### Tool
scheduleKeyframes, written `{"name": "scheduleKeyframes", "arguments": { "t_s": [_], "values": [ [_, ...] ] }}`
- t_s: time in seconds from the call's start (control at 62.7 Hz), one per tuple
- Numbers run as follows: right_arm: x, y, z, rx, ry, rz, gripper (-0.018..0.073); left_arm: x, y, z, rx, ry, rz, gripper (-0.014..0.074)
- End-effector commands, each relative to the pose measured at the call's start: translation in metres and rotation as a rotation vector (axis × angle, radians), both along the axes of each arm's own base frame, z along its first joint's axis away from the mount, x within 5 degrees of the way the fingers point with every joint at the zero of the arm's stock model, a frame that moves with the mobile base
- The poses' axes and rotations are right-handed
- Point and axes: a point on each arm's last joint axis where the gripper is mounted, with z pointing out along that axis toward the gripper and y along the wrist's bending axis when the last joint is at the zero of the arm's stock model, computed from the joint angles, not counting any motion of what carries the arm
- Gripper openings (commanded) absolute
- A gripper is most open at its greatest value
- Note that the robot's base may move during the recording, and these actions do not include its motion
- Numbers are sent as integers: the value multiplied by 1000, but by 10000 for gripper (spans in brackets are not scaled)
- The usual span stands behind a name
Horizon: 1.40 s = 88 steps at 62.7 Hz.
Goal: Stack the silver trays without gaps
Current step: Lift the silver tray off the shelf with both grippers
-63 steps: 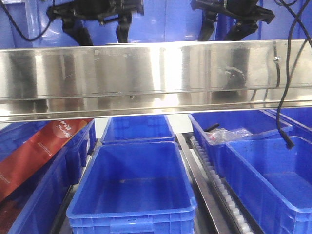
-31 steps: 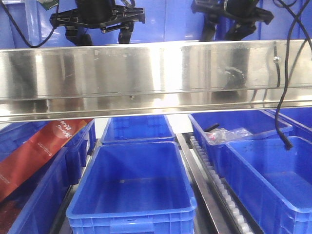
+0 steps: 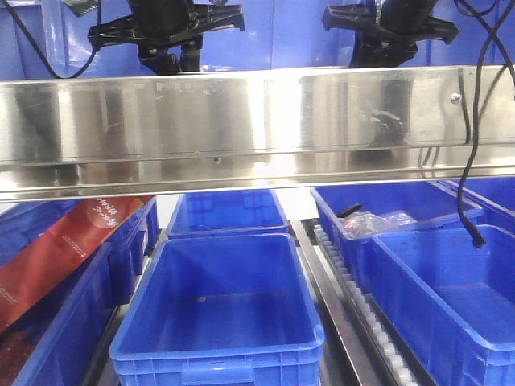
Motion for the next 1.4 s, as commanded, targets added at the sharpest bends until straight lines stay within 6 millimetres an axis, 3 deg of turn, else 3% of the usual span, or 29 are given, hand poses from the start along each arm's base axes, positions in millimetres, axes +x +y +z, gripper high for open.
{"name": "scheduleKeyframes", "arguments": {
  "t_s": [0.0,0.319,0.558,0.829,1.387],
  "values": [
    [0,3,9,4,-33,24,-79,2,-7,8,-36,-51,-24,-19],
    [-10,4,48,9,-46,57,-79,-2,3,45,43,-73,2,-19],
    [-24,3,66,5,-40,73,-79,-11,7,58,107,-35,-12,-19],
    [-36,2,84,6,-54,81,-79,-24,-2,74,125,-89,-44,-19],
    [-47,-2,146,44,-351,34,-79,-36,2,135,11,-402,-79,-19]
  ]
}}
